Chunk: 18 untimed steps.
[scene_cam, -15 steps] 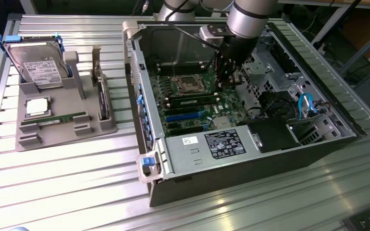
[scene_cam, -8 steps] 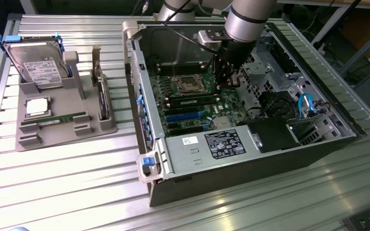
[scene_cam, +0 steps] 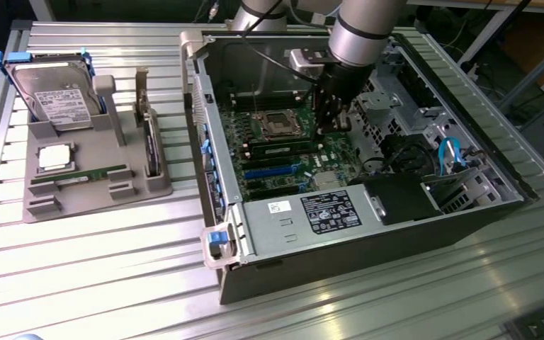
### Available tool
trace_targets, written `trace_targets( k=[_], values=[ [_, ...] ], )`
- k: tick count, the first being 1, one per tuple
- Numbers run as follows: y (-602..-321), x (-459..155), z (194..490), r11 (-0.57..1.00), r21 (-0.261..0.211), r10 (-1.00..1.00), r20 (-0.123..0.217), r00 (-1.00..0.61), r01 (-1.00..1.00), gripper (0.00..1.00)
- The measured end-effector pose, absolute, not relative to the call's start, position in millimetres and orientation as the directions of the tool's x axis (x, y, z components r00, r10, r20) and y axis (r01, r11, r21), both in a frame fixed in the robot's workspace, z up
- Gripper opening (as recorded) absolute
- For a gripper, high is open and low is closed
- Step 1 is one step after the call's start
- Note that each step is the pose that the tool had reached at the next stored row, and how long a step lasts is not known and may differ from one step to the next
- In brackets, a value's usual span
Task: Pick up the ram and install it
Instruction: 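Press down the ram until it locks into place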
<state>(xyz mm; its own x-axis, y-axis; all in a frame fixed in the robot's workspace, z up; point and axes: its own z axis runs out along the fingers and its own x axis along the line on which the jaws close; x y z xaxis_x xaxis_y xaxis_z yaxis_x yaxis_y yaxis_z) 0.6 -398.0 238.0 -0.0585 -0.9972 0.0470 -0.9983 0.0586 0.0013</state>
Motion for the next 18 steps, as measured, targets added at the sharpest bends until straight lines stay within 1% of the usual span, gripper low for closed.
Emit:
trace_targets(
  k=[18],
  values=[
    [-398.0, 0.5, 231.3, 0.059, 0.001, -0.997, 0.049, -0.059, -0.998, 0.13]
  ],
)
